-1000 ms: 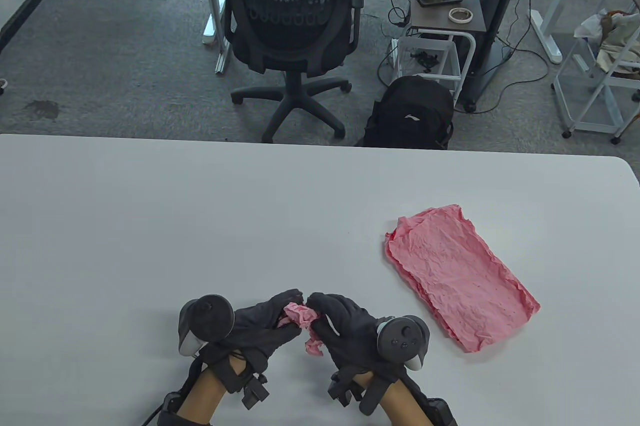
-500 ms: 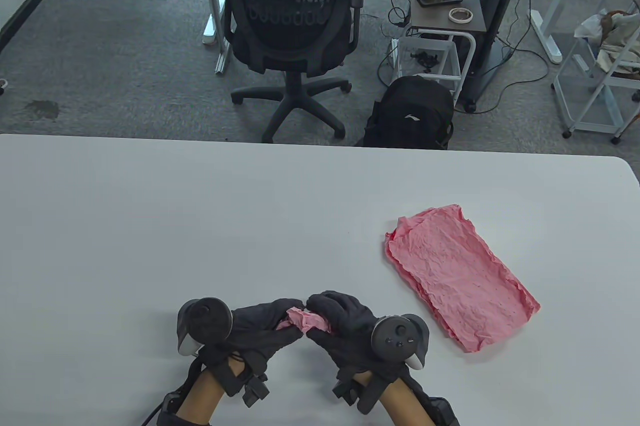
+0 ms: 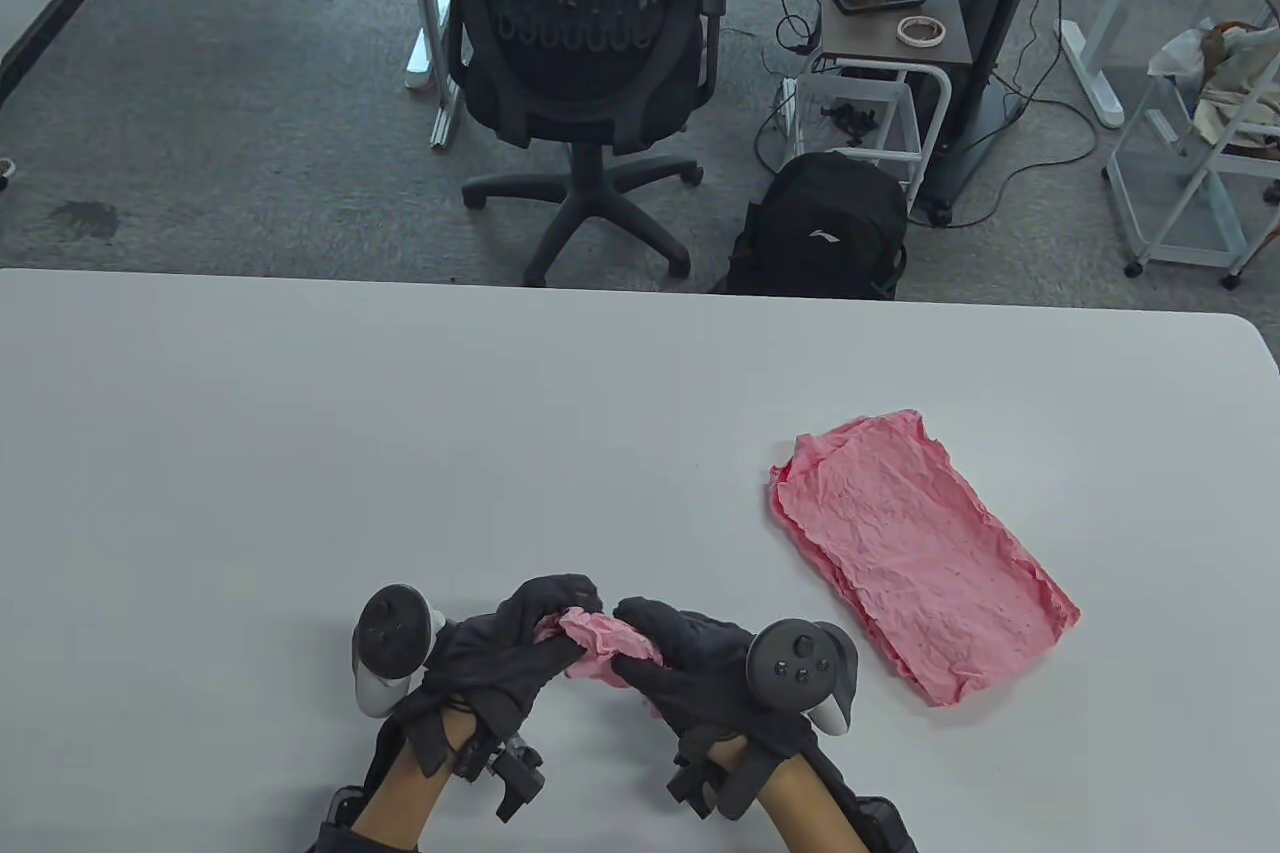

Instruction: Flatten crumpled papers and stack

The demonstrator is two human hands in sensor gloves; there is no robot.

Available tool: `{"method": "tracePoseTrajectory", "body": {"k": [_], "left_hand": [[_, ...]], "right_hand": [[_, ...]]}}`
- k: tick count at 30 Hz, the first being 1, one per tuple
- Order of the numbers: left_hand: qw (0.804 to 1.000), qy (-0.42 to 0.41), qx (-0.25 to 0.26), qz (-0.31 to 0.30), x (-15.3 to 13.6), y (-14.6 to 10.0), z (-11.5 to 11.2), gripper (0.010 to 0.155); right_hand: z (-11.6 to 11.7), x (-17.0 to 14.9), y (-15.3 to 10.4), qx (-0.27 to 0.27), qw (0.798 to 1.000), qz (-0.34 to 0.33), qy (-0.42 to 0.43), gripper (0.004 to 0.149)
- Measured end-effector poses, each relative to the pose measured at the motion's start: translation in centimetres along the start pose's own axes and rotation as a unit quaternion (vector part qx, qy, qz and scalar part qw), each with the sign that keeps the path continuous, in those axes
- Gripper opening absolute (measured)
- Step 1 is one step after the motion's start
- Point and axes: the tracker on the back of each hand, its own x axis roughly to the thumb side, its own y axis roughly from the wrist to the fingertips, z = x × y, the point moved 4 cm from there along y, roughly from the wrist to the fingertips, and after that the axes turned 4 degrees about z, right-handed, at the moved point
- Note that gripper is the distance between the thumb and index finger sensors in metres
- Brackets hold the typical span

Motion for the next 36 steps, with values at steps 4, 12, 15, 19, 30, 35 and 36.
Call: {"method": "tracePoseTrajectory", "body": {"k": [4, 12, 15, 19, 30, 35, 36], "left_hand": [[0.998, 0.056, 0.002, 0.010, -0.1, -0.1, 0.0, 0.059], [0.999, 0.010, 0.036, 0.038, -0.9, -0.4, 0.8, 0.075], [0.998, 0.009, -0.008, 0.057, -1.3, -0.4, 0.2, 0.092], [0.996, 0.032, -0.081, 0.027, -0.7, 0.1, -2.3, 0.095], [0.995, -0.098, -0.007, 0.011, -1.0, 0.1, -0.9, 0.053], [1.000, -0.019, -0.025, 0.000, -0.3, 0.1, -1.0, 0.051], [0.999, -0.013, -0.035, -0.002, -0.2, 0.2, -1.1, 0.051]], "right_hand": [[0.3, 0.6, -0.2, -0.005, 1.000, -0.017, 0.001, 0.053], [-2.2, 0.4, -0.8, -0.128, 0.989, 0.022, 0.066, 0.044], [-3.7, -0.1, -1.4, -0.194, 0.975, 0.035, 0.103, 0.045], [-3.2, -0.2, -1.4, -0.192, 0.973, 0.029, 0.124, 0.047], [-0.3, -0.1, -0.3, -0.064, 0.992, 0.016, 0.109, 0.053], [0.0, -0.7, -0.2, -0.027, 0.987, 0.053, 0.150, 0.060], [0.0, -0.9, -0.2, -0.025, 0.986, 0.059, 0.153, 0.057]]}}
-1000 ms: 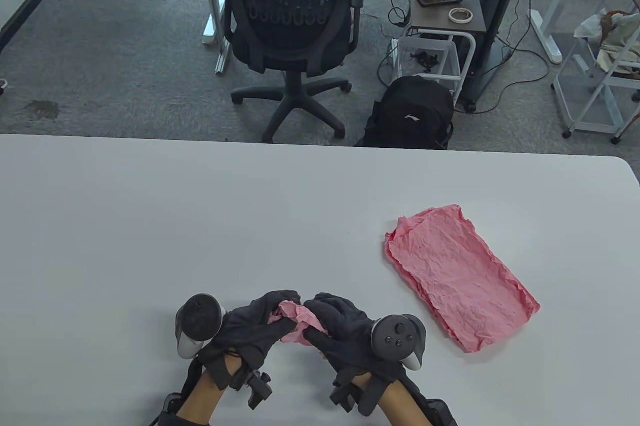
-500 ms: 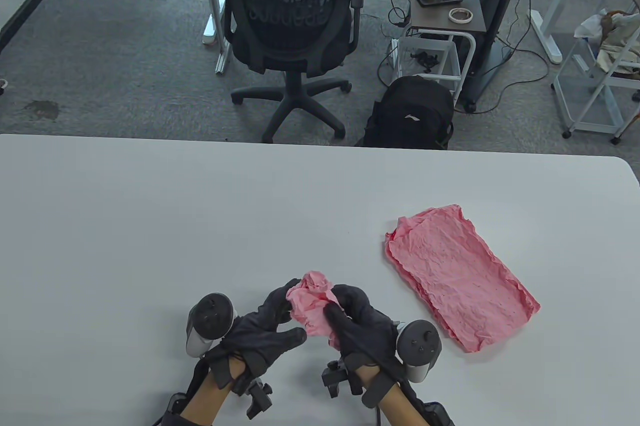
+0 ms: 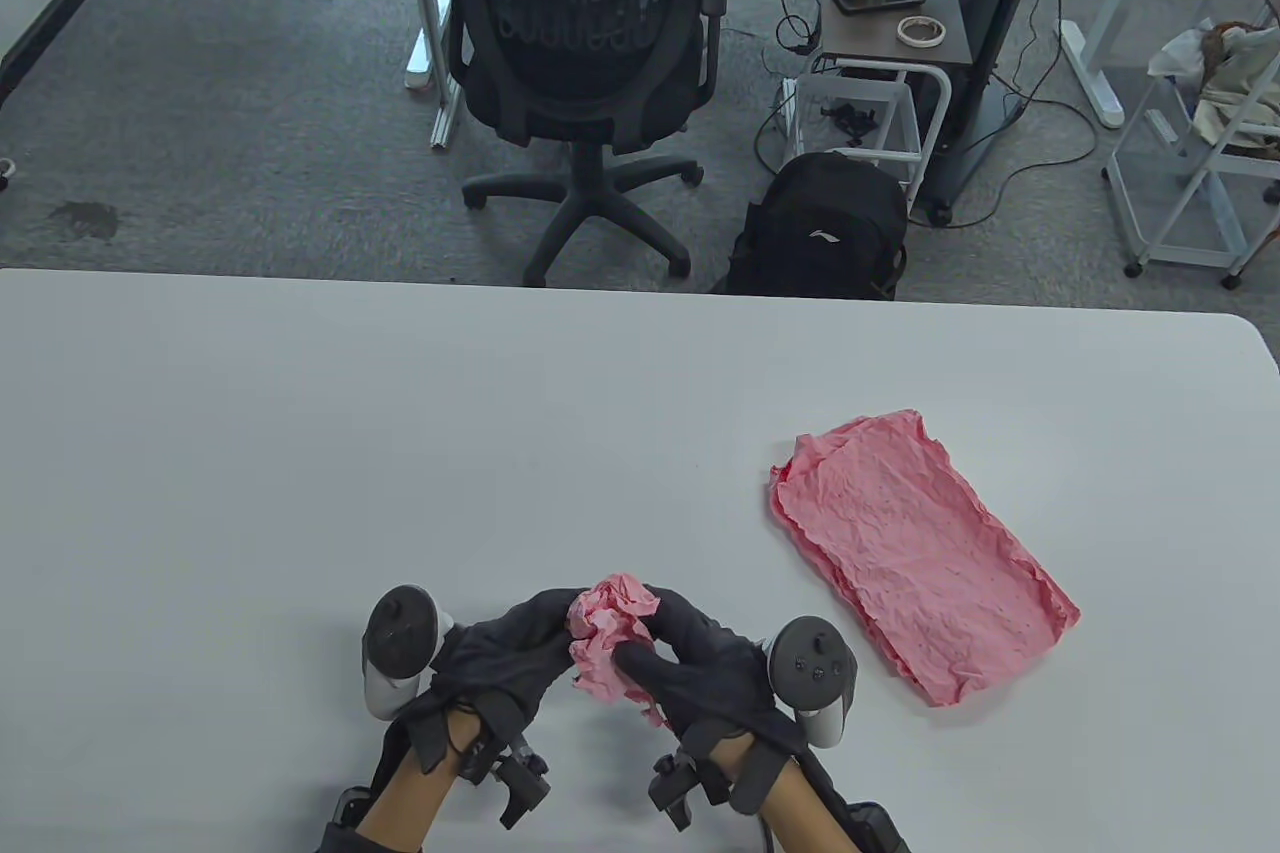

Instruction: Flatten crumpled papers and stack

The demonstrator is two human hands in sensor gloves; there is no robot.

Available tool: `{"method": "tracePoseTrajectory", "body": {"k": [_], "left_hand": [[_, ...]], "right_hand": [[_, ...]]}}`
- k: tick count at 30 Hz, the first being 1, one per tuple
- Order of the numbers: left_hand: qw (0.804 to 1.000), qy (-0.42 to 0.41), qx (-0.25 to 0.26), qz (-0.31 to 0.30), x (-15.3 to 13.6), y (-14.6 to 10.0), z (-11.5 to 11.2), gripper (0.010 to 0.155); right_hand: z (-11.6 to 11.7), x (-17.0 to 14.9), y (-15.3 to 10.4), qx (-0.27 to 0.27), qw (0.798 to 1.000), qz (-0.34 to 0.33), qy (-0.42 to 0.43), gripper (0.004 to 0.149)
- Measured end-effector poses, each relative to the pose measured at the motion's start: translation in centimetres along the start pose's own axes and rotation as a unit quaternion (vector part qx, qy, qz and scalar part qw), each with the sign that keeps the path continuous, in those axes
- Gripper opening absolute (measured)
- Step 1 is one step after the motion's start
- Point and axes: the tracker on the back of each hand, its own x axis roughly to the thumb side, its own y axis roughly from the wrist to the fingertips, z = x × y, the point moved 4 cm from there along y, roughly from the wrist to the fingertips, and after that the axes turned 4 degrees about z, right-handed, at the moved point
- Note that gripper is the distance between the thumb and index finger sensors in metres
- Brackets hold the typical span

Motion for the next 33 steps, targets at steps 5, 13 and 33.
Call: {"method": "tracePoseTrajectory", "body": {"k": [5, 13, 33], "left_hand": [[0.986, 0.101, 0.112, 0.071, -0.6, -0.9, 1.9, 0.056], [0.999, 0.031, -0.035, 0.010, 0.2, 0.2, -2.2, 0.095], [0.984, 0.056, 0.137, 0.101, -2.2, -1.8, 4.4, 0.052]], "right_hand": [[-2.6, 0.1, -0.6, -0.131, 0.991, 0.003, -0.040, 0.043], [-0.6, 2.2, -0.7, -0.073, 0.987, -0.076, -0.121, 0.042], [-3.4, -0.5, 0.1, -0.046, 0.989, -0.008, 0.140, 0.048]]}}
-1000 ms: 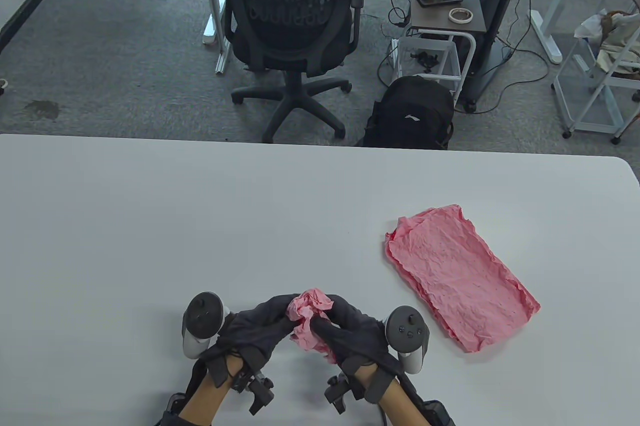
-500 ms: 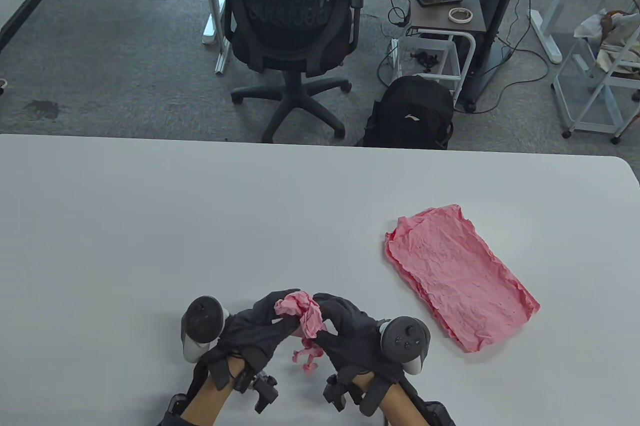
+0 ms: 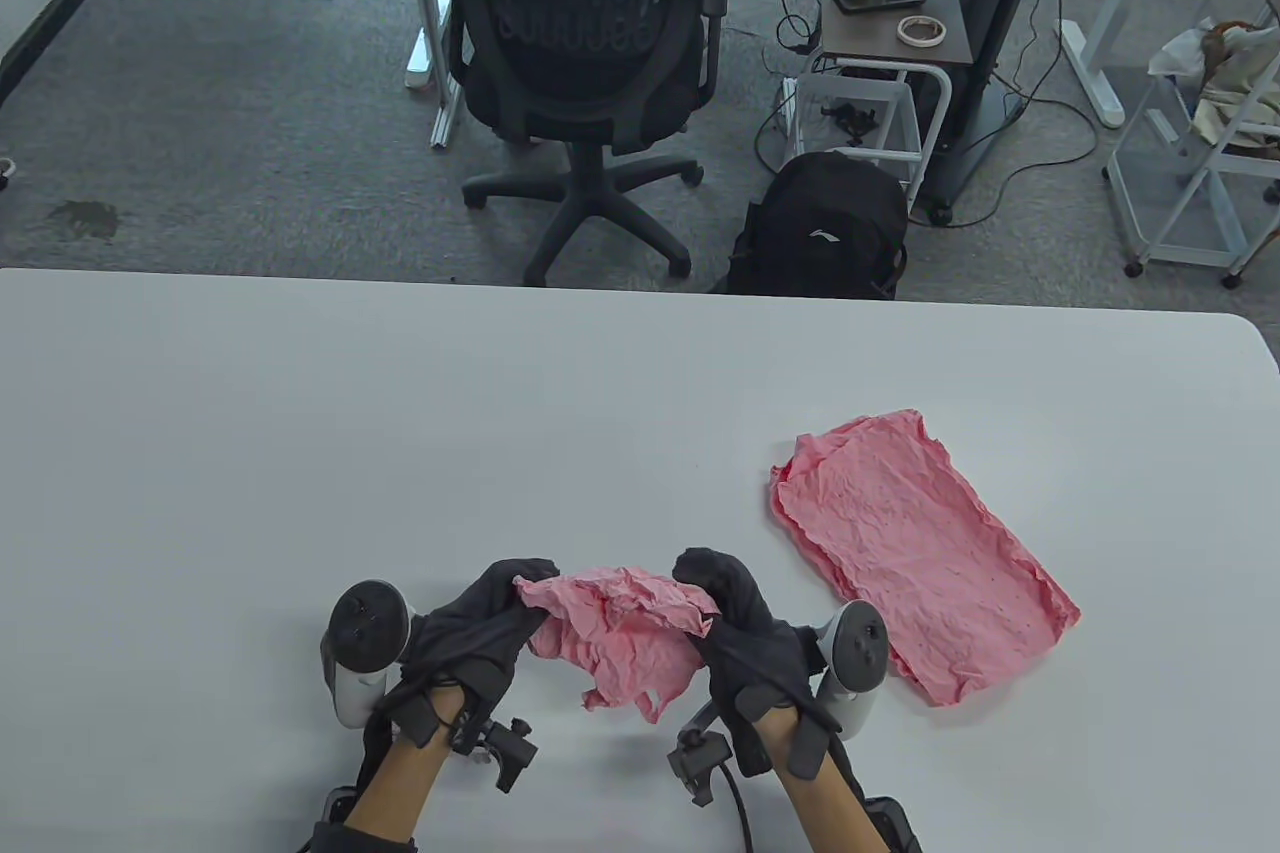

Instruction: Flatten crumpled papers and stack

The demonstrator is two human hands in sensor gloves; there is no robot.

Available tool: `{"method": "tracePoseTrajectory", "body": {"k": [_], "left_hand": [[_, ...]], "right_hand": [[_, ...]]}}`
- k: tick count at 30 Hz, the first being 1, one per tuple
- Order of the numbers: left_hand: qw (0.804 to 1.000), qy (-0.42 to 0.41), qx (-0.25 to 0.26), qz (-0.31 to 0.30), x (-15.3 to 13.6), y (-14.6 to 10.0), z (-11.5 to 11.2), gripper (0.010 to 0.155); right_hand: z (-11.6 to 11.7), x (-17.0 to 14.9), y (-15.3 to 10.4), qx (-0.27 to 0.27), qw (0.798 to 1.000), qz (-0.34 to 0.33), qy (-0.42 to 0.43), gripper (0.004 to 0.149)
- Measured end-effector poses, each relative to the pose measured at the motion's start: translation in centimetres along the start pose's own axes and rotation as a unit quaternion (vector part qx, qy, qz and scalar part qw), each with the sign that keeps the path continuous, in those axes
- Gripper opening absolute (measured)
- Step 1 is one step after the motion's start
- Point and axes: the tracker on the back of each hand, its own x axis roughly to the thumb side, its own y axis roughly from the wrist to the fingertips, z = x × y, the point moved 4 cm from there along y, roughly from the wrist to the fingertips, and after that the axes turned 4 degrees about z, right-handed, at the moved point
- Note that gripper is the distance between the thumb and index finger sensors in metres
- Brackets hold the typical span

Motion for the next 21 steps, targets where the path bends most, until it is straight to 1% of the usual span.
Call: {"method": "tracePoseTrajectory", "body": {"k": [1, 2, 3, 4, 5, 6, 7, 8, 9, 10, 11, 12, 13, 15, 16, 18, 21], "left_hand": [[1.000, 0.005, 0.007, -0.001, 0.1, -0.2, 0.1, 0.055], [1.000, 0.002, 0.024, -0.002, 0.3, -0.3, 0.3, 0.059], [0.999, 0.001, 0.045, -0.006, 0.6, -0.4, 0.5, 0.061], [0.998, 0.005, 0.058, -0.016, 1.0, -0.5, 0.6, 0.065], [0.995, 0.033, 0.080, -0.043, 2.0, -0.8, 0.7, 0.066], [0.991, 0.073, 0.090, -0.064, 2.7, -1.0, 0.6, 0.067], [0.981, 0.140, 0.086, -0.101, 3.9, -1.2, 0.2, 0.066], [0.968, 0.196, 0.065, -0.142, 5.0, -1.4, -0.7, 0.064], [0.960, 0.216, 0.047, -0.173, 5.7, -1.6, -1.6, 0.062], [0.952, 0.221, 0.021, -0.210, 6.6, -1.7, -2.9, 0.064], [0.953, 0.212, 0.002, -0.218, 6.9, -1.8, -3.6, 0.069], [0.957, 0.195, -0.038, -0.210, 6.8, -1.7, -4.9, 0.076], [0.960, 0.183, -0.068, -0.202, 6.7, -1.7, -5.7, 0.084], [0.961, 0.175, -0.106, -0.187, 6.1, -1.4, -6.6, 0.096], [0.959, 0.181, -0.113, -0.184, 5.9, -1.3, -6.7, 0.100], [0.955, 0.197, -0.125, -0.183, 5.7, -1.4, -6.8, 0.106], [0.957, 0.190, -0.139, -0.171, 5.4, -1.3, -6.8, 0.108]], "right_hand": [[-0.2, 0.2, -0.1, -0.017, 0.999, -0.001, -0.037, 0.045], [-0.5, 0.5, -0.3, -0.055, 0.995, -0.011, -0.083, 0.043], [-0.7, 0.8, -0.4, -0.077, 0.990, -0.023, -0.114, 0.041], [-0.8, 1.1, -0.5, -0.087, 0.985, -0.027, -0.143, 0.040], [-0.9, 1.4, -0.6, -0.098, 0.978, -0.035, -0.179, 0.040], [-0.8, 1.9, -0.7, -0.100, 0.972, -0.050, -0.206, 0.040], [-0.4, 2.4, -0.8, -0.099, 0.954, -0.070, -0.273, 0.040], [-0.1, 2.9, -1.1, -0.107, 0.930, -0.084, -0.341, 0.041], [0.4, 3.4, -1.1, -0.107, 0.913, -0.105, -0.379, 0.041], [1.0, 3.8, -1.2, -0.105, 0.898, -0.123, -0.410, 0.040], [1.4, 4.0, -1.4, -0.106, 0.891, -0.128, -0.422, 0.040], [2.1, 4.3, -1.6, -0.102, 0.885, -0.143, -0.430, 0.040], [2.5, 4.5, -1.7, -0.099, 0.882, -0.154, -0.435, 0.041], [3.9, 4.8, -1.9, -0.075, 0.870, -0.183, -0.453, 0.042], [4.4, 4.8, -1.9, -0.064, 0.865, -0.194, -0.459, 0.044], [5.5, 4.8, -2.1, -0.036, 0.865, -0.208, -0.456, 0.048], [6.2, 4.8, -2.1, -0.011, 0.868, -0.221, -0.445, 0.049]]}}
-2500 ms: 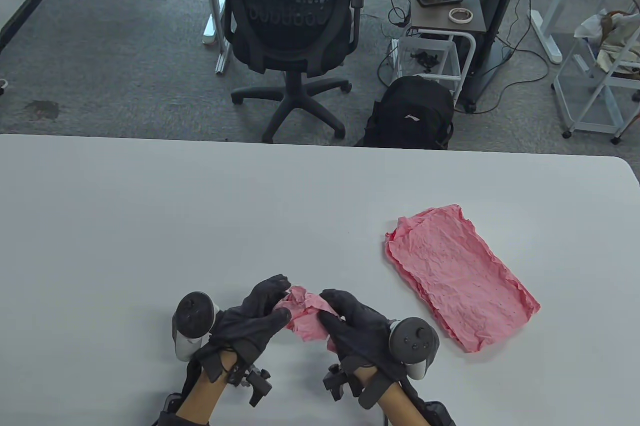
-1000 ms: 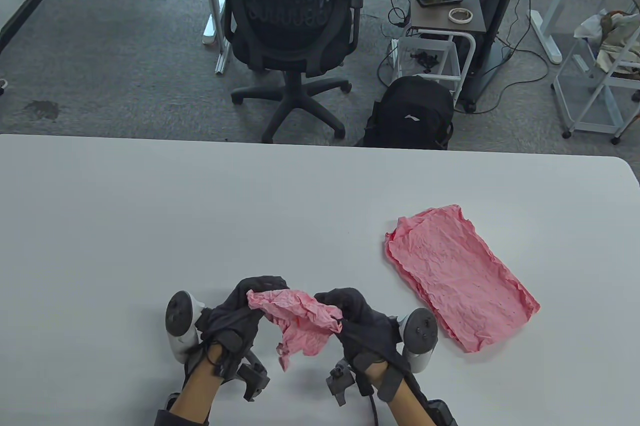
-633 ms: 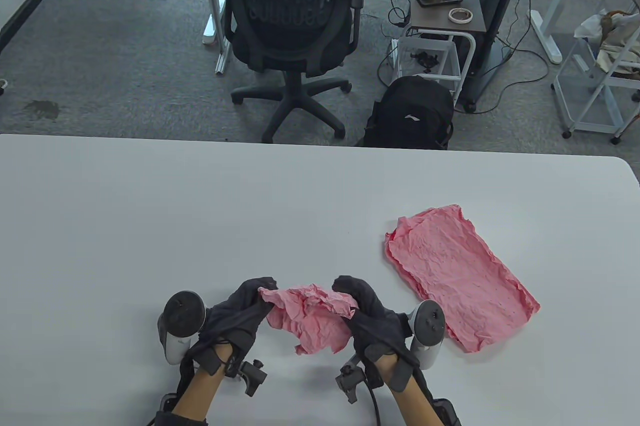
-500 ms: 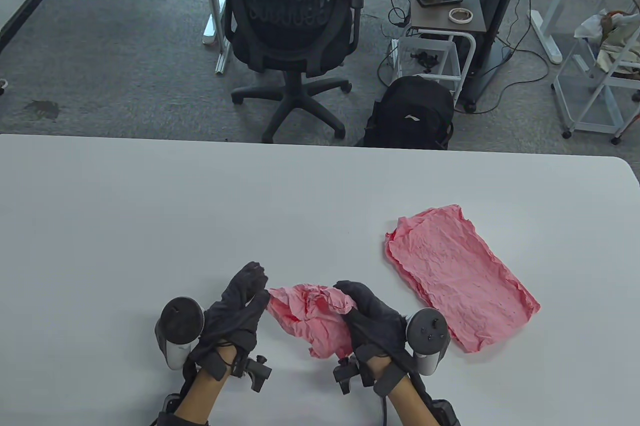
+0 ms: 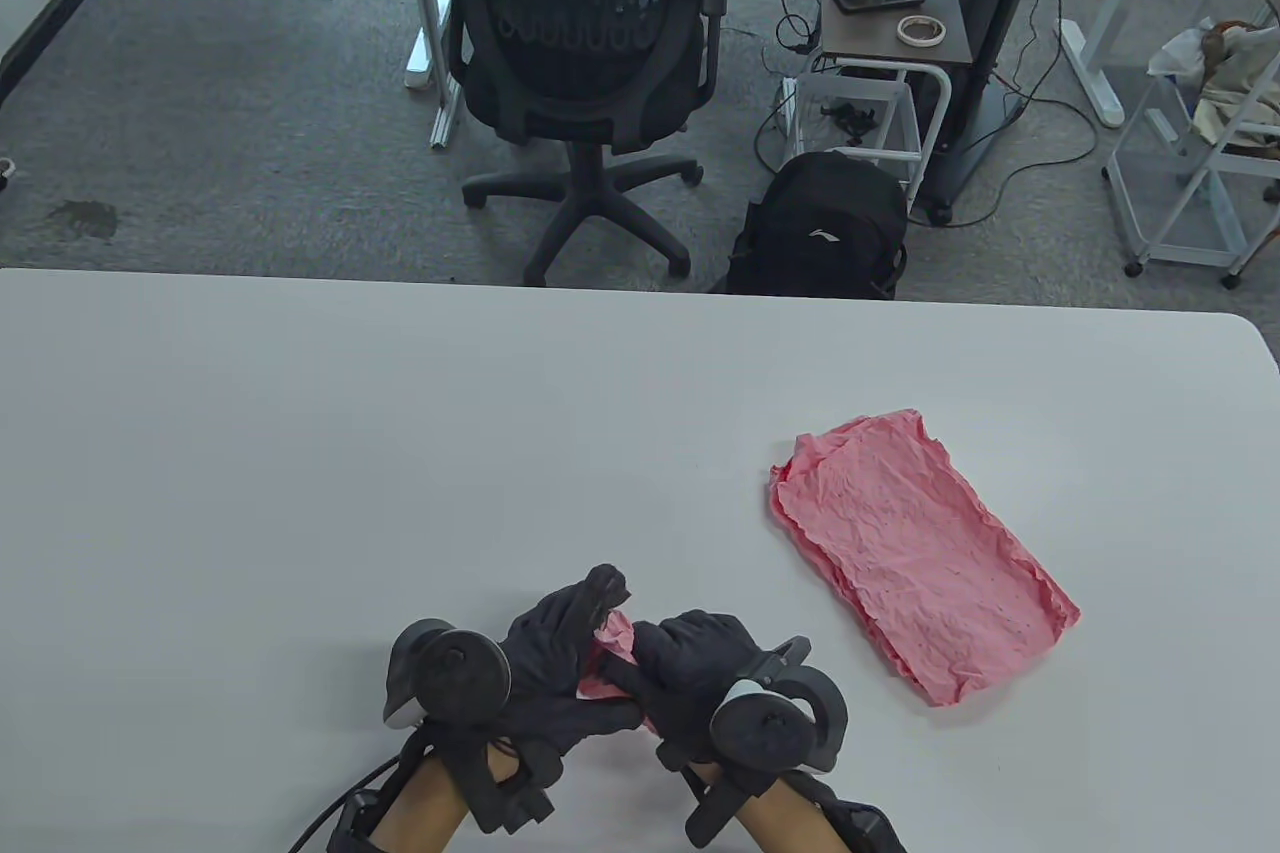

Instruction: Flatten crumpled papers and stack

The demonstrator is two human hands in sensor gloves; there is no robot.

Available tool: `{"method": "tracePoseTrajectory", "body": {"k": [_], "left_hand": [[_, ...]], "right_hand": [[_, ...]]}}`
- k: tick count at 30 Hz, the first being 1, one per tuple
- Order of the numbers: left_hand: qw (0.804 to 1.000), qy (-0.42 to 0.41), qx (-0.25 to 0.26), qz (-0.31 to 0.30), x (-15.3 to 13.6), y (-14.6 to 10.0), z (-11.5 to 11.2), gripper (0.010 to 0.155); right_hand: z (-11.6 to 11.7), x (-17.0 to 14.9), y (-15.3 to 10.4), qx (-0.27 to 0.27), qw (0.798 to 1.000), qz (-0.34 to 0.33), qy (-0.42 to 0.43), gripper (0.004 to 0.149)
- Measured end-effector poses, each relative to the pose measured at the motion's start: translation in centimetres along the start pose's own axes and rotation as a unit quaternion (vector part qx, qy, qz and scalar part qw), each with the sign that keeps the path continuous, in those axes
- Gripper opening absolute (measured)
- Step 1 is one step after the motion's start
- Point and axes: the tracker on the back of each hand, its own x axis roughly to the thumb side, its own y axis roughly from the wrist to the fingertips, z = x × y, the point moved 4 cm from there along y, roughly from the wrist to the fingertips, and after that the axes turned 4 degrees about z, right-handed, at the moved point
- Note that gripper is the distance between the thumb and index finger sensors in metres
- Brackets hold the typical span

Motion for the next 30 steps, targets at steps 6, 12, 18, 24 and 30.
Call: {"method": "tracePoseTrajectory", "body": {"k": [6, 12, 18, 24, 30], "left_hand": [[0.996, -0.057, 0.058, 0.027, -1.1, -0.1, 1.4, 0.074], [0.972, -0.215, 0.090, 0.038, -3.0, -0.8, 2.7, 0.046], [0.941, -0.317, 0.106, 0.050, -4.6, -1.2, 3.5, 0.045], [0.960, -0.239, 0.112, 0.093, -5.4, -1.8, 4.5, 0.044], [0.954, -0.252, 0.125, 0.105, -6.0, -2.3, 5.3, 0.044]], "right_hand": [[-0.6, -1.3, 0.1, 0.009, 0.996, 0.001, 0.086, 0.055], [-0.7, -2.8, 0.2, 0.058, 0.993, 0.032, 0.099, 0.055], [-0.8, -4.9, 0.1, 0.083, 0.989, 0.086, 0.081, 0.041], [-1.3, -6.4, -0.2, 0.077, 0.981, 0.134, 0.113, 0.042], [-0.4, -7.4, -0.2, 0.118, 0.965, 0.155, 0.175, 0.047]]}}
